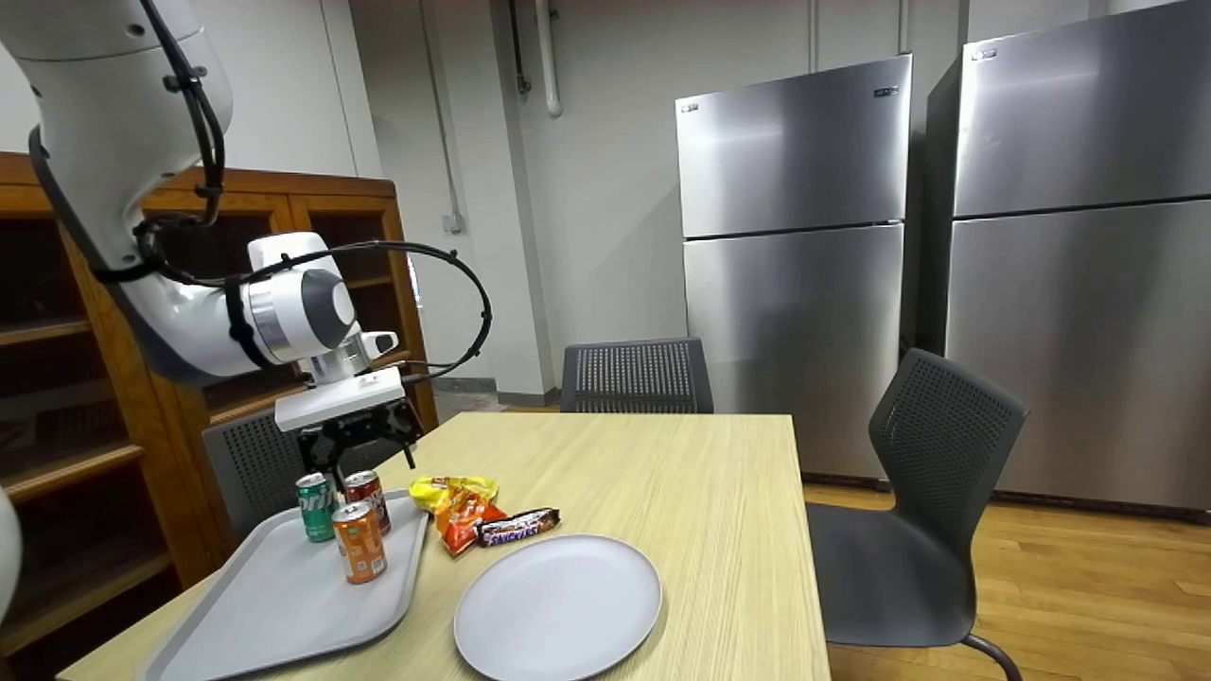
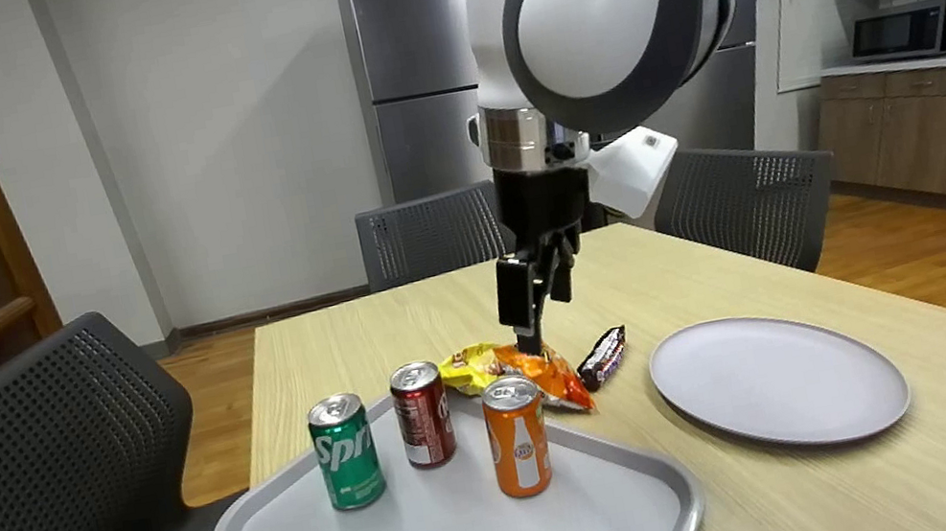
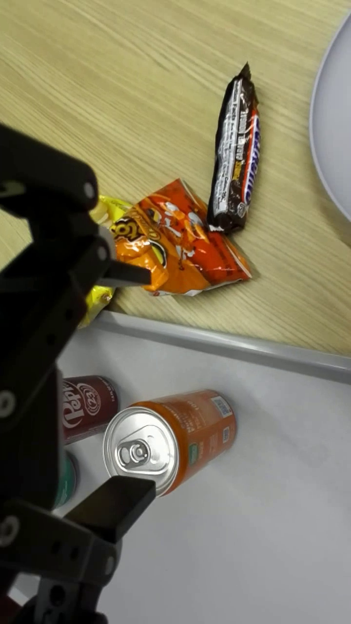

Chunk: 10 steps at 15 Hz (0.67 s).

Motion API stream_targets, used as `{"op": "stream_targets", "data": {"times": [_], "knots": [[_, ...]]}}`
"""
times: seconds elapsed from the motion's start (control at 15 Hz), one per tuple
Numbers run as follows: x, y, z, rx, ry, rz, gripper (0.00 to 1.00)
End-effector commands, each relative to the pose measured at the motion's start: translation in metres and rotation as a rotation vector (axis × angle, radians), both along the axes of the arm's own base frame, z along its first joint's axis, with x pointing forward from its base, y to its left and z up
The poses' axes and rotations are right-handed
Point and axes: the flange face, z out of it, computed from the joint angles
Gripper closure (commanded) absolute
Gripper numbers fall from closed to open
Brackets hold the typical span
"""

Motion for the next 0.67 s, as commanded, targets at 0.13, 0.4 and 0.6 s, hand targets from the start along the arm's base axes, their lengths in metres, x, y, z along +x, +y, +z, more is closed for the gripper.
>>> {"op": "stream_targets", "data": {"times": [0.13,0.4,0.6], "knots": [[-0.016,-0.026,0.02,0.006,-0.036,-0.101,0.0],[-0.021,-0.046,0.027,0.005,-0.049,-0.178,0.0],[-0.026,-0.063,0.032,0.003,-0.057,-0.238,0.0]]}}
